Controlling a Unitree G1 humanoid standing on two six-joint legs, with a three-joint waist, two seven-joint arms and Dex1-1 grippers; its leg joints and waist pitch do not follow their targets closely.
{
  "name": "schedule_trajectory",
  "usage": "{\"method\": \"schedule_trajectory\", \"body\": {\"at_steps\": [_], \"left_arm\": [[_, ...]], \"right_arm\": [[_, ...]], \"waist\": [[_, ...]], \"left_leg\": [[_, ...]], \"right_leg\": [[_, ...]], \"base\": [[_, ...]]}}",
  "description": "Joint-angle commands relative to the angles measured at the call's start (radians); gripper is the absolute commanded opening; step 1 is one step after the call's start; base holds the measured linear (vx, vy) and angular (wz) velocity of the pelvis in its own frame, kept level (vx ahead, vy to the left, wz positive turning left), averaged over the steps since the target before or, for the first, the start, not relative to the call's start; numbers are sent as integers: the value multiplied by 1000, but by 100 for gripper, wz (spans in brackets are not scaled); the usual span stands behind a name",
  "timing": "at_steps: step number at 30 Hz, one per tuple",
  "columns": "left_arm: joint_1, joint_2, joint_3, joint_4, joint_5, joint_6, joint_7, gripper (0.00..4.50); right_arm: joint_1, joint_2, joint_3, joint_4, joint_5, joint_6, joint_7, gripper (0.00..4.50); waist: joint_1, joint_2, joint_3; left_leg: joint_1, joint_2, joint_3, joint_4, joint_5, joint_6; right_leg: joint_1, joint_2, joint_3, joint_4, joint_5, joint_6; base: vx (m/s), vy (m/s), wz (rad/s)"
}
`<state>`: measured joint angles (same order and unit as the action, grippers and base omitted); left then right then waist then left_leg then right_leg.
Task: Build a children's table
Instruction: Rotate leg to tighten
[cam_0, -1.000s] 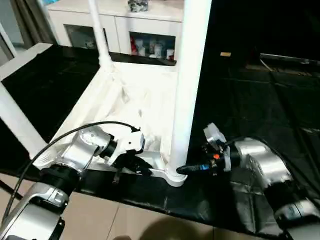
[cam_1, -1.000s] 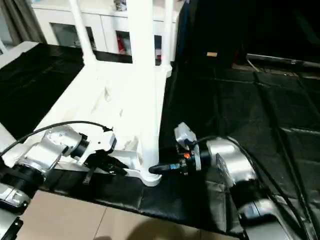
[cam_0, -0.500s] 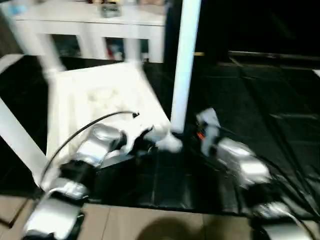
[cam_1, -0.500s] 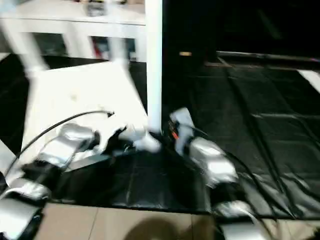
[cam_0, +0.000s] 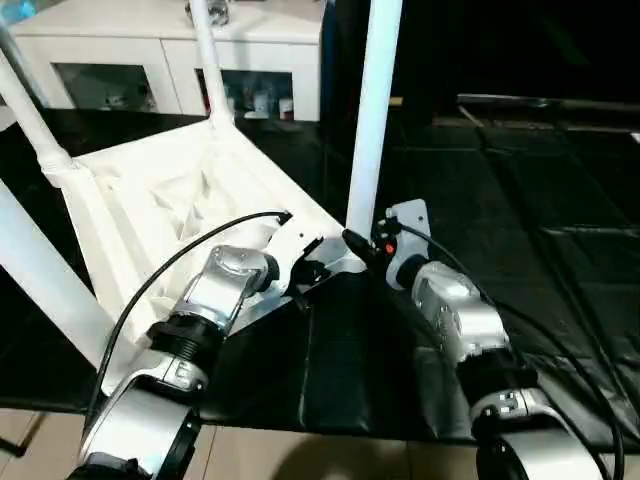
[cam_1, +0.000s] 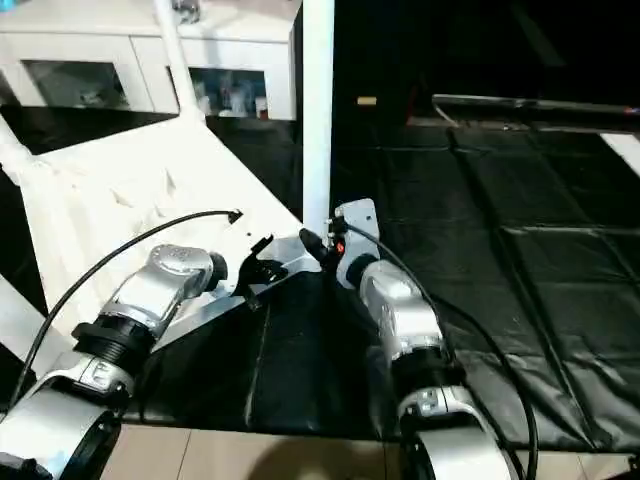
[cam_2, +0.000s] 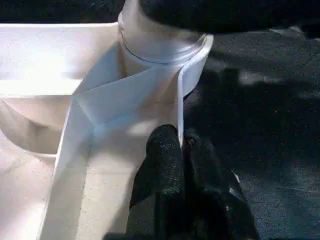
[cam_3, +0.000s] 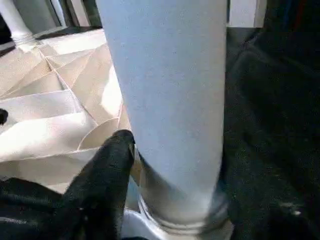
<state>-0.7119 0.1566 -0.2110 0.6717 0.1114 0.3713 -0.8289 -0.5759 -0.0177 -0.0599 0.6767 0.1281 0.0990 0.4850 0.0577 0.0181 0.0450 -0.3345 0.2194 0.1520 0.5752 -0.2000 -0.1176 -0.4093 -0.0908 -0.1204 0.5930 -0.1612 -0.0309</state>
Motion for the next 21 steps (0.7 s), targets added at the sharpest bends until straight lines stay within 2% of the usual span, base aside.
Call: {"method": "schedule_trajectory", "body": {"at_steps": [1,6,8,9,13,15,18,19,21], "left_arm": [[-17,-18,-30,-39,-35,-48,-55,0],[-5,22,-38,-44,-31,-75,-101,0],[3,49,-46,-45,-27,-89,-136,0],[11,74,-57,-46,-21,-108,-173,0],[21,102,-70,-51,-22,-146,-227,0],[32,133,-90,-52,-20,-210,-288,0],[48,161,-111,-70,-31,-237,-360,0],[55,179,-124,-80,-37,-245,-405,0],[66,221,-158,-91,-41,-305,-503,0]], "right_arm": [[39,-2,32,-29,37,2,109,293],[102,-84,34,-100,78,6,266,334],[138,-157,48,-130,94,3,386,345],[158,-217,56,-150,110,9,478,356],[158,-270,57,-155,116,14,557,388],[148,-323,66,-147,107,-11,619,404],[132,-349,69,-143,118,-8,676,404],[127,-366,81,-151,129,5,727,404],[111,-395,122,-159,140,21,839,404]], "waist": [[8,2,-68],[24,-1,-67],[33,-1,-66],[37,-4,-64],[38,-4,-64],[40,-3,-65],[44,-2,-66],[50,-7,-68],[56,-2,-69]], "left_leg": [[-18,0,14,-56,-108,97],[-17,1,16,-55,-123,117],[-15,1,17,-55,-134,111],[-15,1,18,-56,-149,113],[-16,2,18,-56,-154,105],[-16,2,18,-55,-150,102],[-14,6,20,-54,-133,102],[-13,8,20,-54,-129,104],[-14,11,18,-53,-127,112]], "right_leg": [[74,-49,52,-61,-144,-224],[76,-50,54,-63,-155,-218],[74,-51,53,-66,-187,-212],[77,-49,52,-71,-215,-197],[73,-50,50,-73,-247,-190],[73,-50,49,-75,-264,-183],[69,-49,51,-69,-234,-193],[70,-49,50,-66,-219,-201],[70,-49,49,-61,-203,-211]], "base": [[0,0,0],[0,0,0],[0,0,0],[0,0,0],[0,0,0],[0,0,0],[0,0,0],[0,0,0],[0,0,0]]}}
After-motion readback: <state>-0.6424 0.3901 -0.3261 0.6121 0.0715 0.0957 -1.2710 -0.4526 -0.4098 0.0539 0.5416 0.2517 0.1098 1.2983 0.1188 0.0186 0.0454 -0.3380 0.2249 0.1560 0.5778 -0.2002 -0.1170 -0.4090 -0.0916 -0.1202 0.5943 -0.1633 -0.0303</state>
